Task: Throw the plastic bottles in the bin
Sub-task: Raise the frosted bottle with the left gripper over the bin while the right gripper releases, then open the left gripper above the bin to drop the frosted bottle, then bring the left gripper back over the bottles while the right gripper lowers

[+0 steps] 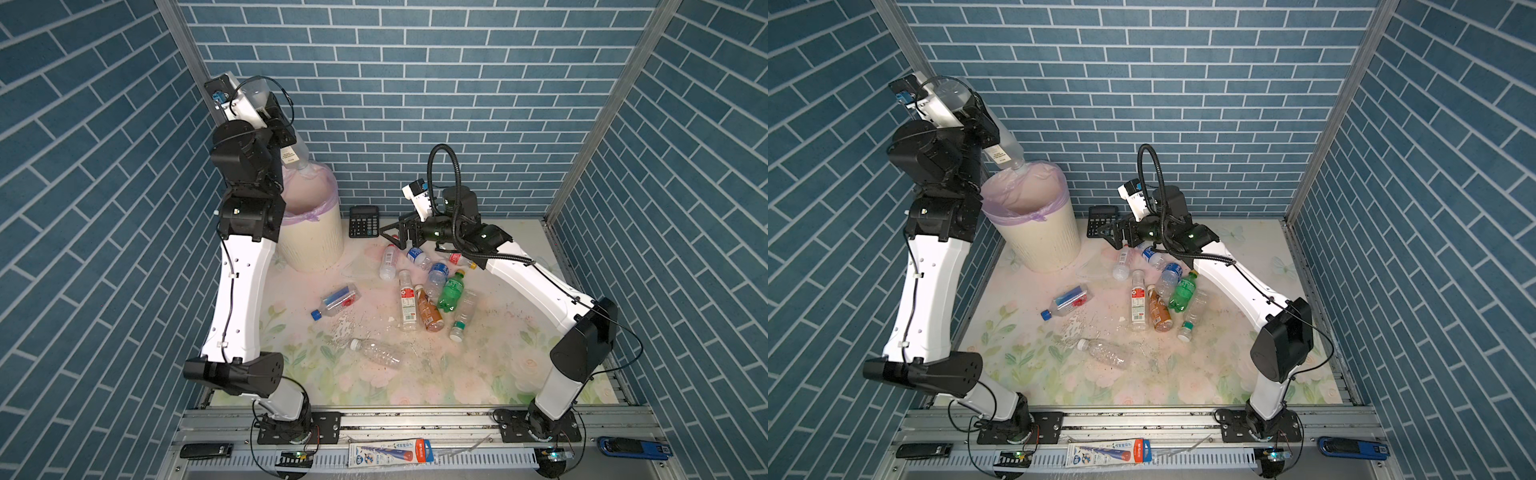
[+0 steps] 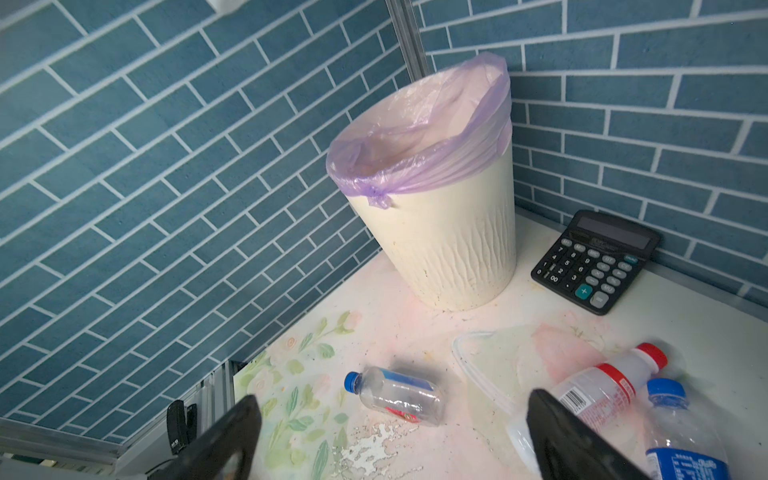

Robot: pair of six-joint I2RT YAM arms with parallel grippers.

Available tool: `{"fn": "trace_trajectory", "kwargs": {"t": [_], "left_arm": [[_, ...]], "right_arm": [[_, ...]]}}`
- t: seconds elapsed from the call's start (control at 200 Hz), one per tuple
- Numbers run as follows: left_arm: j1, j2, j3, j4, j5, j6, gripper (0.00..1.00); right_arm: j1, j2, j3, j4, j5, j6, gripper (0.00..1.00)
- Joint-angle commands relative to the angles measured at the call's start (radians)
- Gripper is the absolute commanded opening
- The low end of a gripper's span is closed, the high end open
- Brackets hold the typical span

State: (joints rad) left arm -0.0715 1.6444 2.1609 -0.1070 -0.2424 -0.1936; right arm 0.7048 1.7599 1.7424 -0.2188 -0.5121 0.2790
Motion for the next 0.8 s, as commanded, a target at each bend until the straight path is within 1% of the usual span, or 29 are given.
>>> {"fn": "trace_trajectory", "kwargs": {"t": [0.0, 0.055, 0.115, 0.155, 0.175, 0.185, 0.31, 0.355, 0.535, 0.795], "left_arm": [[0.065, 0.186, 0.063, -0.096, 0.031, -0.053, 0.48], [0.084, 0.300, 0.191, -0.254, 0.033, -0.108, 0.56], [0.086, 0.385, 0.314, -0.432, 0.024, -0.150, 0.77], [0.084, 0.393, 0.323, -0.480, 0.049, -0.172, 0.92], [0.083, 0.384, 0.298, -0.477, 0.067, -0.179, 0.98], [0.082, 0.376, 0.281, -0.468, 0.075, -0.182, 0.99], [0.072, 0.199, -0.010, -0.280, 0.118, -0.207, 0.99], [0.064, 0.148, -0.074, -0.241, 0.115, -0.204, 0.99], [0.014, 0.060, -0.124, -0.291, 0.138, -0.190, 0.99], [-0.136, -0.082, -0.302, -0.280, 0.164, -0.198, 0.99]], "right_arm": [[-0.002, 0.010, 0.054, -0.053, -0.025, -0.068, 0.99], [-0.002, 0.009, 0.047, -0.058, -0.023, -0.069, 0.99], [-0.004, 0.005, 0.040, -0.060, -0.015, -0.067, 0.99], [-0.002, 0.000, 0.036, -0.063, -0.010, -0.065, 0.99], [-0.002, -0.004, 0.031, -0.062, -0.006, -0.064, 0.99], [-0.002, -0.006, 0.029, -0.062, -0.005, -0.063, 0.99], [-0.005, -0.033, 0.001, -0.045, 0.010, -0.041, 0.99], [-0.002, -0.043, -0.011, -0.040, 0.017, -0.032, 0.99], [-0.004, -0.081, -0.057, -0.046, 0.098, 0.019, 0.99], [-0.016, -0.155, -0.126, -0.132, 0.227, 0.079, 0.99]]}}
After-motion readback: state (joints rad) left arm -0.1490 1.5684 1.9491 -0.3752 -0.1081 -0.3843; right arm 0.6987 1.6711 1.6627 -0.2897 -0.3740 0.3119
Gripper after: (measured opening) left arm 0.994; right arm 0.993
